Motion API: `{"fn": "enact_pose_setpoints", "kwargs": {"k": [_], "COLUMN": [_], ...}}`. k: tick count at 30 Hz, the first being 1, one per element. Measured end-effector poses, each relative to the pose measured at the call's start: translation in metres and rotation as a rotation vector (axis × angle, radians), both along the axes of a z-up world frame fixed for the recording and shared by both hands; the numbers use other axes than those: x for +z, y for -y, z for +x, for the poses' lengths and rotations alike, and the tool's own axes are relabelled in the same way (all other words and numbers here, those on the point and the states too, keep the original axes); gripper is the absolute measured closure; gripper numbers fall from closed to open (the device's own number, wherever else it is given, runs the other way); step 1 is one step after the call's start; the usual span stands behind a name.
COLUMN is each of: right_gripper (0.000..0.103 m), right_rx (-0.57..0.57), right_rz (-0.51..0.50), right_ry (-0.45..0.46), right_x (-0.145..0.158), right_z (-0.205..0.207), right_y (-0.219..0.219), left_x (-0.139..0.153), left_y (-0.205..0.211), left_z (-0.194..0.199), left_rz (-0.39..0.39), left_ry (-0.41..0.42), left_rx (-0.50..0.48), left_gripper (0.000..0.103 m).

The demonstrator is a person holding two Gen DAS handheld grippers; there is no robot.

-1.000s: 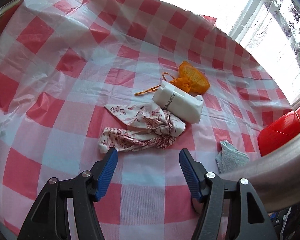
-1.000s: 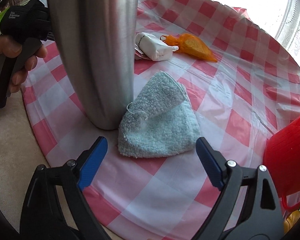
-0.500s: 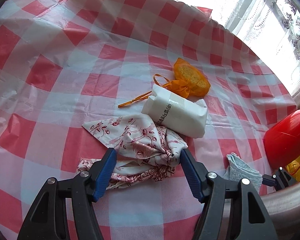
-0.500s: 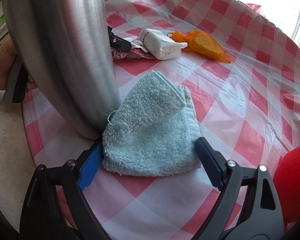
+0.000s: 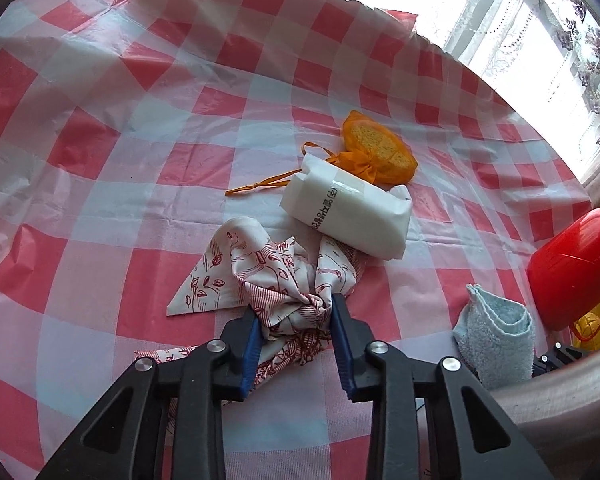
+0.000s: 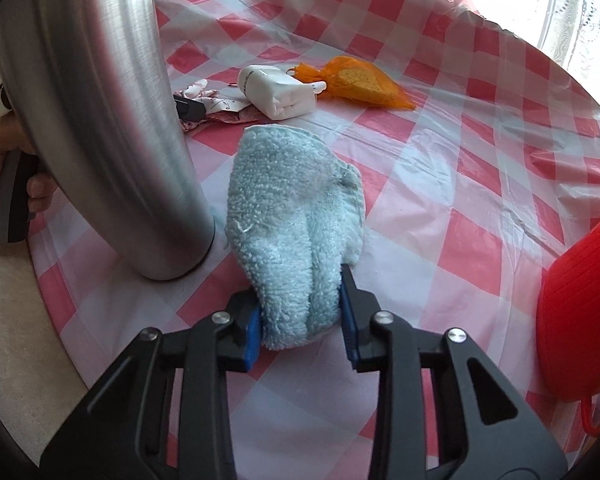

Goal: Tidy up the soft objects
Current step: 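Grasp the light blue towel with the right tool while the left tool grasps the floral cloth, then carry the light blue towel and floral cloth over the white box and release both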

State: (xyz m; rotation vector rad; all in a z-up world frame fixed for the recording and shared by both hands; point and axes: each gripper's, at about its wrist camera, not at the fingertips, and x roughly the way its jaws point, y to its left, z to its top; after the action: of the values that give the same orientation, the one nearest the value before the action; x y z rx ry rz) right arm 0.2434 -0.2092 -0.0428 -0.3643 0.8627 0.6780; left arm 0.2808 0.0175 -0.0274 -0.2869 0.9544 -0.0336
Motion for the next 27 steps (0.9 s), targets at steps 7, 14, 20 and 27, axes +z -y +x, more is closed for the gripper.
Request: {"fn": "enact_pose_setpoints", "kwargs": {"k": [7, 14, 20, 27], "right_gripper": [0.067, 0.068, 0.068, 0.068], "right_rx": [-0.071, -0.131, -0.167, -0.198], "right_rz": [-0.023, -0.03, -0.025, -0.015], "right_ry": [-0.001, -0.012, -0.025, -0.035], "right_x": [0.002, 0.004, 0.006, 0.01], "right_z": [-0.012, -0.026, -0.045, -0.068], "right_y": [0.01, 0.029, 0.042, 0.058], "left_x": [0.001, 0.005, 0.017, 0.029], "left_y": [-0.004, -0.007, -0.009, -0.001], "left_z": [-0.016, -0.043, -0.071, -0.106], "left_rz": [0.012, 0.024, 0.014, -0.004], "left_ry": [-0.007, -0.012, 0.006, 0.022], "left_rx": [0.028, 0.064, 0.098, 0.107], "left_gripper": [0.071, 0.071, 0.071, 0.071]}}
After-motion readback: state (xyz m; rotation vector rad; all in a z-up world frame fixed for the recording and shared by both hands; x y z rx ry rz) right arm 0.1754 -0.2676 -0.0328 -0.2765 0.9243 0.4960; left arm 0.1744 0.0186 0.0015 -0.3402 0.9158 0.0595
